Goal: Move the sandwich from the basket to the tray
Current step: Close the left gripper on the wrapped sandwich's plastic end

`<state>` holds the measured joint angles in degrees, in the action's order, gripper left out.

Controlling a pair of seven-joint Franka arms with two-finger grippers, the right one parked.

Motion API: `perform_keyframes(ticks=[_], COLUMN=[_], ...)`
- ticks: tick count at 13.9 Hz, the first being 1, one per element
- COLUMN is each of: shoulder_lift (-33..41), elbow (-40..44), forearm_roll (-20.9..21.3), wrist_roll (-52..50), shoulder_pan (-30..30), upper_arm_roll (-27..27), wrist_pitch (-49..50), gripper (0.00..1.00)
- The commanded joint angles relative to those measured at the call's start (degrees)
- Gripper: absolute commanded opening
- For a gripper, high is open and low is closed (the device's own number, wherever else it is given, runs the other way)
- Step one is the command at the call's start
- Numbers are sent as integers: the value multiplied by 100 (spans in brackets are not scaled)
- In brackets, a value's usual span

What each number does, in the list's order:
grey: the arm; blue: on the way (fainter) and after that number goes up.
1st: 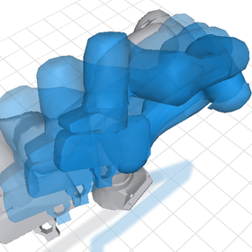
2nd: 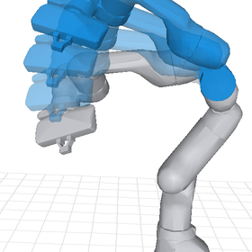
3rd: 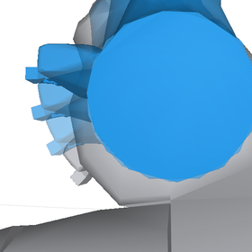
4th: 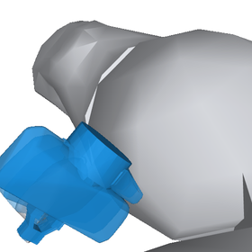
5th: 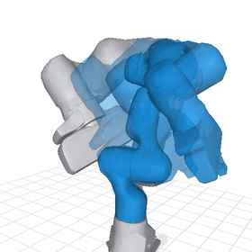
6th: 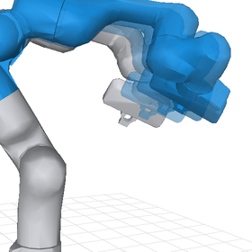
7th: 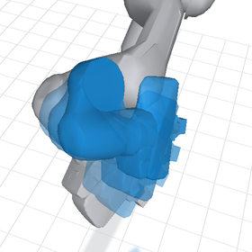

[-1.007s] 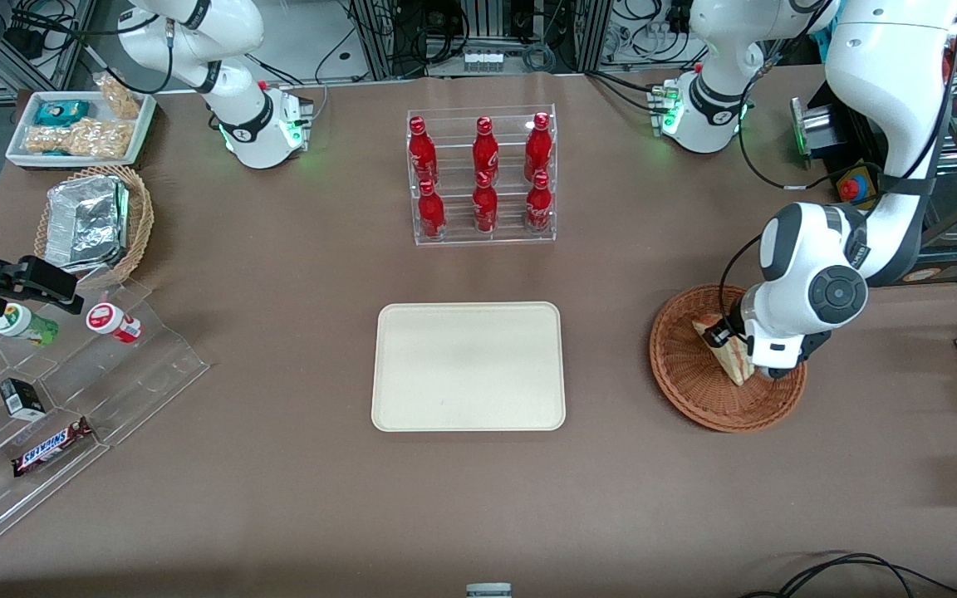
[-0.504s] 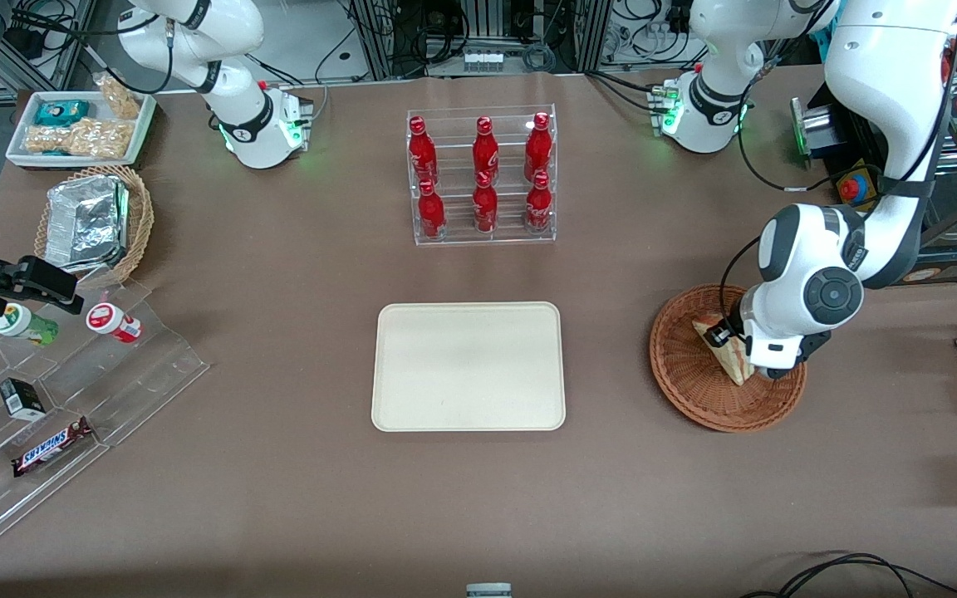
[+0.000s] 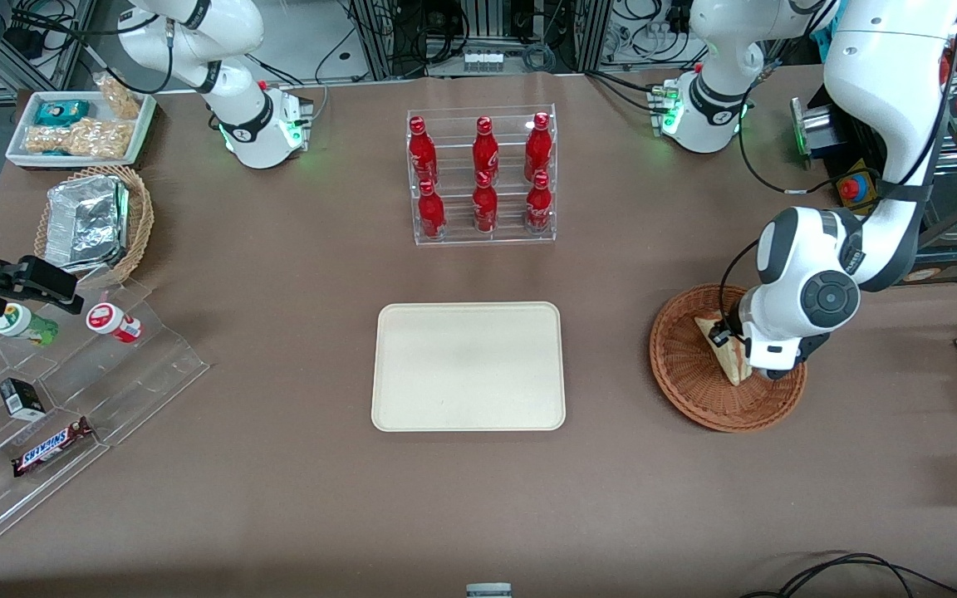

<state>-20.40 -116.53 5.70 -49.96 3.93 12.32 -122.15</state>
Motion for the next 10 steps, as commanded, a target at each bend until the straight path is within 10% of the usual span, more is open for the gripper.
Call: perform_keyframes(ticks=[1,10], shoulder_lift=[27,643], elbow=[104,394], forearm_roll=[116,168], wrist_roll=[-181,-154], shoulder_pan=[-42,-1278], upper_arm_roll=[-28,-2], wrist_pitch=[-37,235], gripper=[15,14])
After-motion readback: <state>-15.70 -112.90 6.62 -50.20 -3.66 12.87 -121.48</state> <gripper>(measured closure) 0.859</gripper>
